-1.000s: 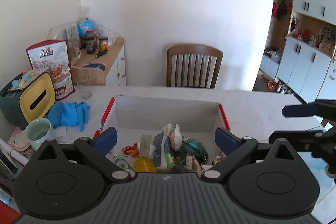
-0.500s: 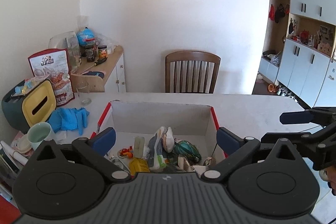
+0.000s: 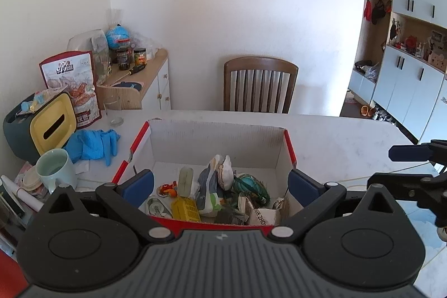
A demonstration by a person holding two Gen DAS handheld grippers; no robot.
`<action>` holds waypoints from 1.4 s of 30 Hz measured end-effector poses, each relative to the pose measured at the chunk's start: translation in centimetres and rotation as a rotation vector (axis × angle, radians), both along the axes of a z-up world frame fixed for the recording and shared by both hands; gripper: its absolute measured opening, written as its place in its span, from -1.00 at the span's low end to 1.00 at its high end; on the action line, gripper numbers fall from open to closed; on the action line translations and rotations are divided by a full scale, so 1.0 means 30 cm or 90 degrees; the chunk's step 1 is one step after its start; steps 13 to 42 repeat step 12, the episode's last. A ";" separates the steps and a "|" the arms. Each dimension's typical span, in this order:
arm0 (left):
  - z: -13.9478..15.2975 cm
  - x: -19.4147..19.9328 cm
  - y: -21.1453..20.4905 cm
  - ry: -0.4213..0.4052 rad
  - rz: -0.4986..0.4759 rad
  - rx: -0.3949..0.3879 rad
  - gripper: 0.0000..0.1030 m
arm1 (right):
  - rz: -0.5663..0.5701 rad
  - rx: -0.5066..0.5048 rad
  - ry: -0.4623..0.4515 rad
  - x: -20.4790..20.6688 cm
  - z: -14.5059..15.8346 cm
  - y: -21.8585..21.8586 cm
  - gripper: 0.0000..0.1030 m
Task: Organize objects
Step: 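Withdraw both open tools up and away from the box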
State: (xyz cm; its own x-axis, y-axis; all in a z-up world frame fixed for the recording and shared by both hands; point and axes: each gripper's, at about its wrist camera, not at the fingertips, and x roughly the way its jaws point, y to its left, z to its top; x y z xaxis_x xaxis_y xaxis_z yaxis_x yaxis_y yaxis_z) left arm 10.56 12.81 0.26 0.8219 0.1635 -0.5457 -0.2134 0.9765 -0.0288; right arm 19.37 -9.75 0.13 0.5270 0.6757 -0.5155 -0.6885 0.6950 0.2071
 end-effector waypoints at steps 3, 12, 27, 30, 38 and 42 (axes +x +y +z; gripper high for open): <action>-0.008 0.006 0.002 0.007 0.003 0.000 0.99 | 0.000 0.000 0.000 0.000 0.000 -0.003 0.98; -0.015 0.017 -0.011 0.011 0.000 0.001 0.99 | -0.016 -0.007 -0.005 -0.004 -0.005 -0.037 0.98; -0.015 0.017 -0.011 0.011 0.000 0.001 0.99 | -0.016 -0.007 -0.005 -0.004 -0.005 -0.037 0.98; -0.015 0.017 -0.011 0.011 0.000 0.001 0.99 | -0.016 -0.007 -0.005 -0.004 -0.005 -0.037 0.98; -0.015 0.017 -0.011 0.011 0.000 0.001 0.99 | -0.016 -0.007 -0.005 -0.004 -0.005 -0.037 0.98; -0.015 0.017 -0.011 0.011 0.000 0.001 0.99 | -0.016 -0.007 -0.005 -0.004 -0.005 -0.037 0.98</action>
